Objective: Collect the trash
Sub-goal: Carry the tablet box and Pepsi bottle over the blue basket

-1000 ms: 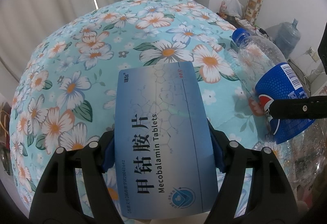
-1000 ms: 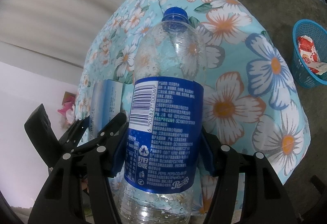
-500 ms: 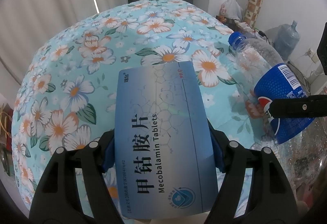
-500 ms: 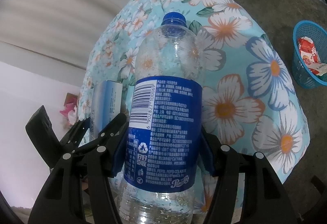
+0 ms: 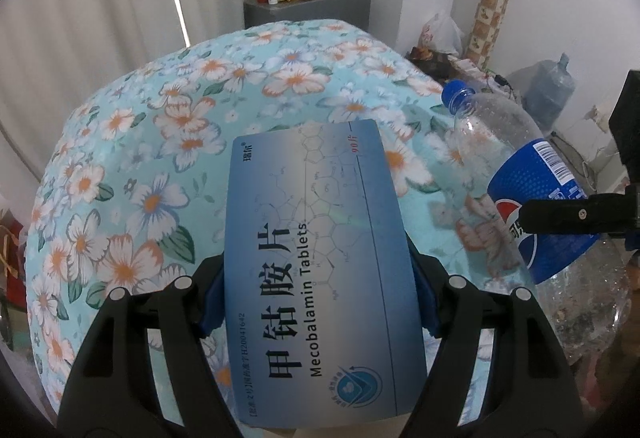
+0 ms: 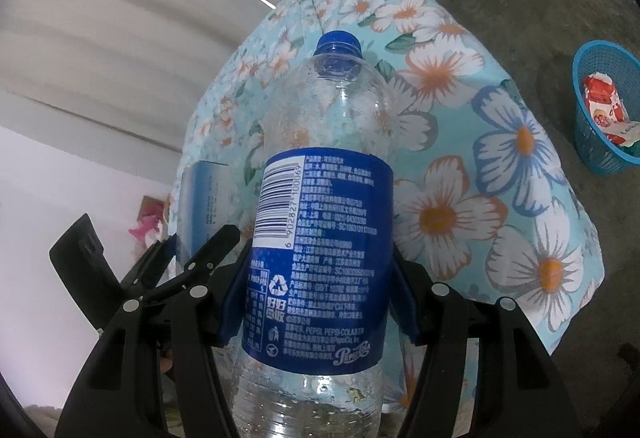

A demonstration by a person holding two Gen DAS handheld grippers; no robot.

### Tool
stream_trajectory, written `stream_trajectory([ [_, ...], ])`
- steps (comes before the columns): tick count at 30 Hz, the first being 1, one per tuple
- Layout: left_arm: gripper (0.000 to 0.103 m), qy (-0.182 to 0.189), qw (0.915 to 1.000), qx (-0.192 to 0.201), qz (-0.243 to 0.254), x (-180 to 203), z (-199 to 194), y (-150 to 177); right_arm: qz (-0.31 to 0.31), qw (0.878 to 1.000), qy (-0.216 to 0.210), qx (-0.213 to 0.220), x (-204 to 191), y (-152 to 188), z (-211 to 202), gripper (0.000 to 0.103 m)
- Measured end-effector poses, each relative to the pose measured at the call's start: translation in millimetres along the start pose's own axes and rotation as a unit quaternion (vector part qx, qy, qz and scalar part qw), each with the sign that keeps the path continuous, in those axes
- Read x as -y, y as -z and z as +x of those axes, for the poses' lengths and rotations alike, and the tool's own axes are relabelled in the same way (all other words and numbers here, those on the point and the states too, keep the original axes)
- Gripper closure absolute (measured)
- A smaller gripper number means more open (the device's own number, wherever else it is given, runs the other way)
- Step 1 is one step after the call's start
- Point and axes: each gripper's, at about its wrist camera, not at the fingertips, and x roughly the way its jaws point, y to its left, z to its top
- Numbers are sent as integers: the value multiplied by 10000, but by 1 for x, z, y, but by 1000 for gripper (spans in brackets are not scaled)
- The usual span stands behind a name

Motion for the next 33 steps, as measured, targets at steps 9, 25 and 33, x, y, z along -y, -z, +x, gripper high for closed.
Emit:
stream_trajectory([
  [9, 34, 224, 9993, 208, 231, 22, -9, -23, 242, 9985, -105, 471, 21, 1, -40, 44],
  [25, 34, 1331, 9865, 156, 939, 136, 18, -102, 1190, 9784, -283, 1668, 115, 11, -143, 44],
  [33, 34, 2077, 9618, -721, 1628, 257, 102, -156, 2426, 9455, -20, 2171, 222, 12, -178, 44],
])
